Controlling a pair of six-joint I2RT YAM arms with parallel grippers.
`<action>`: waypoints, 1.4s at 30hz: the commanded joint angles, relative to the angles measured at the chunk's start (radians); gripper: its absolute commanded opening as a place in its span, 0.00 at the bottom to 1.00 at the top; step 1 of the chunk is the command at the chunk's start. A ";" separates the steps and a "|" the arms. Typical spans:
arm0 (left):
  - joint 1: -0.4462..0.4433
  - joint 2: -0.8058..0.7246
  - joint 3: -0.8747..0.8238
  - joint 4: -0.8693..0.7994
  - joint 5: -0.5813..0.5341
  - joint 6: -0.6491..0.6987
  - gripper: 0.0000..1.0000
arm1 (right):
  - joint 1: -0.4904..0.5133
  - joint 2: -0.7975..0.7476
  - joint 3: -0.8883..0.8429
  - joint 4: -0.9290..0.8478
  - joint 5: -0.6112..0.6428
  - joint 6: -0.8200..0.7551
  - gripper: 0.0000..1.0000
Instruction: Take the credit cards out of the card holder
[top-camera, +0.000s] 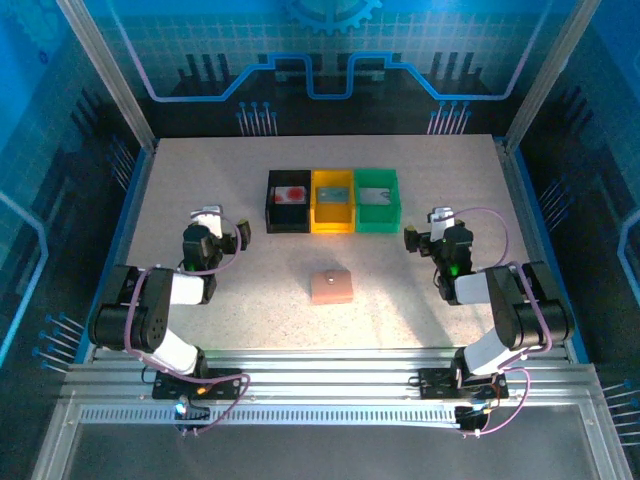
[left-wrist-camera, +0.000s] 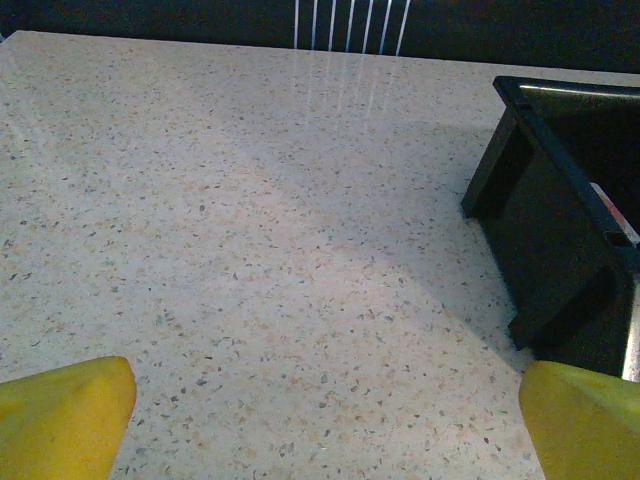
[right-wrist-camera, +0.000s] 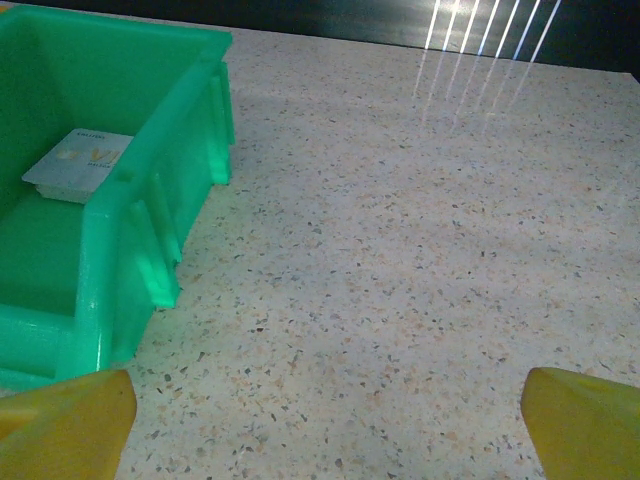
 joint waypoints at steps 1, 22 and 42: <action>0.005 0.007 0.015 0.003 0.015 0.017 1.00 | -0.014 -0.014 0.025 0.007 -0.012 -0.001 1.00; 0.005 0.007 0.015 0.002 0.016 0.017 1.00 | 0.046 -0.155 0.042 -0.132 0.085 -0.044 1.00; -0.017 -0.113 0.007 -0.080 -0.144 -0.014 0.99 | 0.283 -0.528 0.344 -0.871 0.003 0.546 1.00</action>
